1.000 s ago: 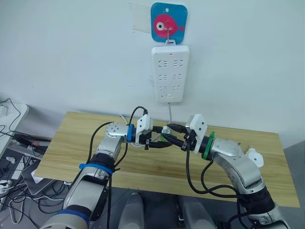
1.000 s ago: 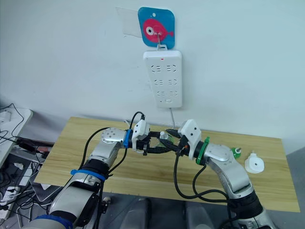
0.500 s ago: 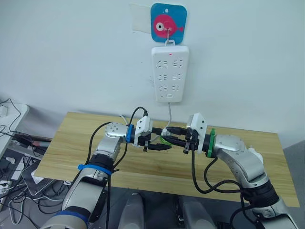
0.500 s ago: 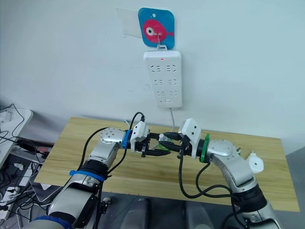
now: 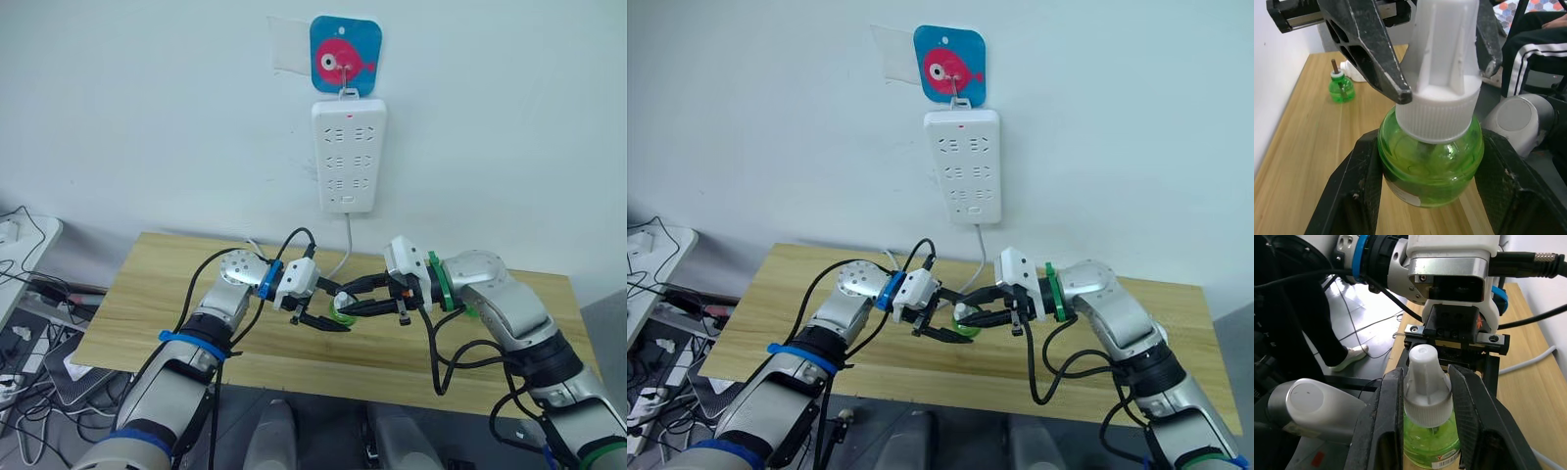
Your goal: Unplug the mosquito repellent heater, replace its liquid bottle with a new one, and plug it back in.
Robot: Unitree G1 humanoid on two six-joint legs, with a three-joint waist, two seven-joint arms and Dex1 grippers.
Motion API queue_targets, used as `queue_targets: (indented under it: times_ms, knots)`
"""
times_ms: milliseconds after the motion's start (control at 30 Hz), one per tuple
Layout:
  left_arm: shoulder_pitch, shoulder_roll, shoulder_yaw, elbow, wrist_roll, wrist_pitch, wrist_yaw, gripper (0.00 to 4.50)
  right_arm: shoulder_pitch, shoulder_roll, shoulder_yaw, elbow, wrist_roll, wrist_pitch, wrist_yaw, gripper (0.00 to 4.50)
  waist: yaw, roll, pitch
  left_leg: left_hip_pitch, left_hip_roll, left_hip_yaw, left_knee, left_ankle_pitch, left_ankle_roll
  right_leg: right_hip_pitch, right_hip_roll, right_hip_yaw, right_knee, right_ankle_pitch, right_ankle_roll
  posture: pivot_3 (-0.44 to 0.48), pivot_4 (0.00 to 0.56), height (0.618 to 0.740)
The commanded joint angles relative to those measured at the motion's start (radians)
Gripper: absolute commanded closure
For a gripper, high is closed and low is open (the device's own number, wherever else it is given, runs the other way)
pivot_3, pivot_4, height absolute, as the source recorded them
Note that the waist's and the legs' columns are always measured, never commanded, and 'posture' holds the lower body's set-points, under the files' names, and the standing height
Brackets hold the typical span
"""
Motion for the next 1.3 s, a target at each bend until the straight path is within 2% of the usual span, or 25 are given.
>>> queue_targets:
  times_ms: [33,200,300,467,600,900,1100,1233,1300]
  knots:
    - [-0.015,-0.006,0.027,0.015,-0.019,-0.018,-0.023,2.24,-0.012,-0.010,-0.054,0.007,0.012,0.003,-0.011,2.81,0.000,0.000,-0.002,0.000,0.000,0.000,0.000,0.000,0.000,0.000,0.000,0.000,0.000,0.000,0.000,0.048,0.131,0.740]
    - [-0.011,-0.030,0.080,0.034,-0.003,0.013,-0.001,2.24,0.029,-0.034,-0.118,-0.027,0.031,0.037,-0.054,1.02,0.000,0.000,-0.004,0.000,0.000,0.000,0.001,0.000,0.000,0.000,0.000,0.000,0.001,0.000,0.000,0.048,0.140,0.740]
    - [-0.006,-0.050,0.123,0.040,0.008,0.057,0.103,2.24,0.160,-0.020,-0.213,-0.148,0.038,0.089,-0.212,0.03,0.007,-0.001,-0.004,-0.001,0.000,-0.002,0.000,0.000,0.000,0.000,0.000,-0.002,0.000,0.000,0.000,0.050,0.149,0.740]
    - [0.016,-0.074,0.164,-0.004,0.019,0.135,0.216,2.24,0.275,0.049,-0.183,-0.277,-0.058,0.101,-0.423,0.03,-0.005,0.000,-0.005,0.000,-0.001,0.000,0.001,0.000,0.001,0.000,0.000,0.000,0.002,0.000,0.000,0.045,0.160,0.740]
    - [0.037,-0.085,0.170,-0.047,0.035,0.170,0.262,2.24,0.306,0.134,-0.157,-0.327,-0.100,0.125,-0.559,0.03,-0.006,0.000,-0.005,0.002,0.001,-0.001,0.000,0.000,0.004,0.000,0.002,0.001,0.005,0.000,-0.001,0.039,0.168,0.740]
    - [0.048,-0.090,0.163,-0.093,0.048,0.203,0.267,2.24,0.307,0.225,-0.106,-0.326,-0.132,0.136,-0.676,0.03,-0.002,0.000,-0.005,0.001,0.000,-0.001,0.000,0.002,0.001,0.000,0.002,0.000,0.004,0.000,-0.001,0.042,0.171,0.740]
    - [0.055,-0.090,0.159,-0.100,0.055,0.195,0.263,2.24,0.311,0.233,-0.109,-0.323,-0.113,0.132,-0.679,1.82,-0.002,0.000,-0.005,0.001,0.000,-0.001,0.000,0.002,0.002,0.000,0.002,0.000,0.004,0.000,-0.001,0.042,0.171,0.740]
    - [0.072,-0.093,0.155,-0.120,0.056,0.201,0.266,2.24,0.312,0.230,-0.111,-0.327,-0.106,0.133,-0.675,3.25,-0.003,0.000,-0.005,0.001,0.000,-0.001,0.000,0.002,0.002,0.000,0.002,0.000,0.004,0.000,-0.001,0.042,0.171,0.740]
    - [0.078,-0.091,0.150,-0.127,0.059,0.194,0.255,2.24,0.312,0.233,-0.118,-0.328,-0.094,0.140,-0.673,3.40,-0.002,0.000,-0.005,0.001,0.000,-0.001,0.000,0.002,0.002,0.000,0.002,0.000,0.004,0.000,-0.001,0.042,0.171,0.740]
